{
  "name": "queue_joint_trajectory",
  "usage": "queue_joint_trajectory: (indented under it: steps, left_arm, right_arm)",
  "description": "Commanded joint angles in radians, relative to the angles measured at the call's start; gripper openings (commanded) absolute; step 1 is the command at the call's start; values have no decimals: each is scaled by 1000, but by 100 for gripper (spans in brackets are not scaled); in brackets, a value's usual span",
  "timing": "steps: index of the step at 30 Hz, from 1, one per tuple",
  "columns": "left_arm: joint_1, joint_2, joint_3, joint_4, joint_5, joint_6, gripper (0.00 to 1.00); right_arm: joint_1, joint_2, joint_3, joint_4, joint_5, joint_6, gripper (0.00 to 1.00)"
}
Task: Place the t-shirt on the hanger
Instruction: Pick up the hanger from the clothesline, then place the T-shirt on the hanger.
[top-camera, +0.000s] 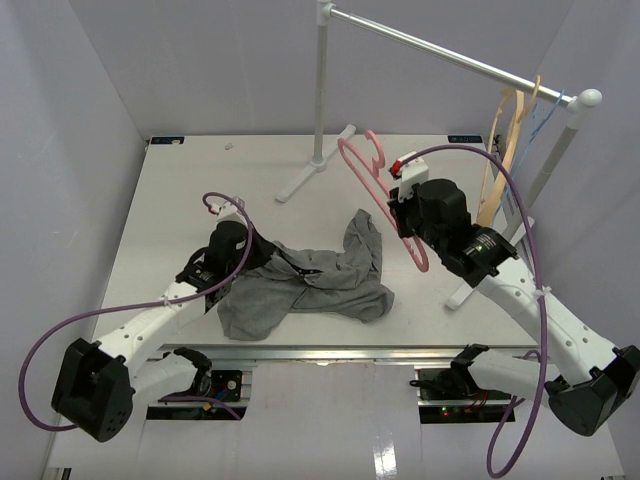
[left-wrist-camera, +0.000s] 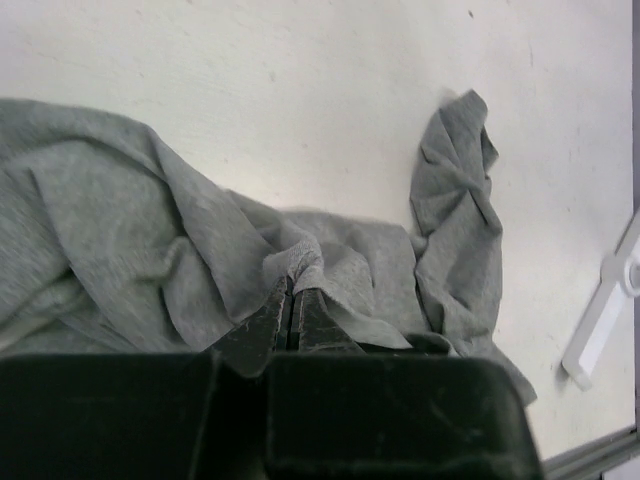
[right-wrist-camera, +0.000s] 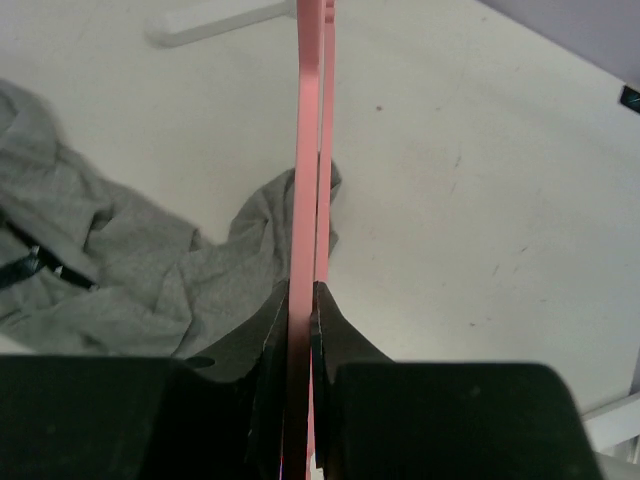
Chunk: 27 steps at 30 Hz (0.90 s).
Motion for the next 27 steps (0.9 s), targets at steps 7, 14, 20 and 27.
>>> queue_joint_trajectory:
  steps: [7, 14, 20, 27]
  left_arm:
    - [112, 93, 112, -30, 39, 53, 0]
    - [120, 124, 182, -48, 41, 66, 0]
    - [120, 123, 202, -68, 30, 70, 0]
    - [120, 136, 238, -92, 26, 74, 0]
  right_arm:
    - [80, -284, -260, 75, -488, 60, 8]
    - [146, -294, -300, 75, -499, 74, 8]
    - [191, -286, -295, 53, -462, 69, 8]
    - [211, -300, -290, 35, -442, 72, 8]
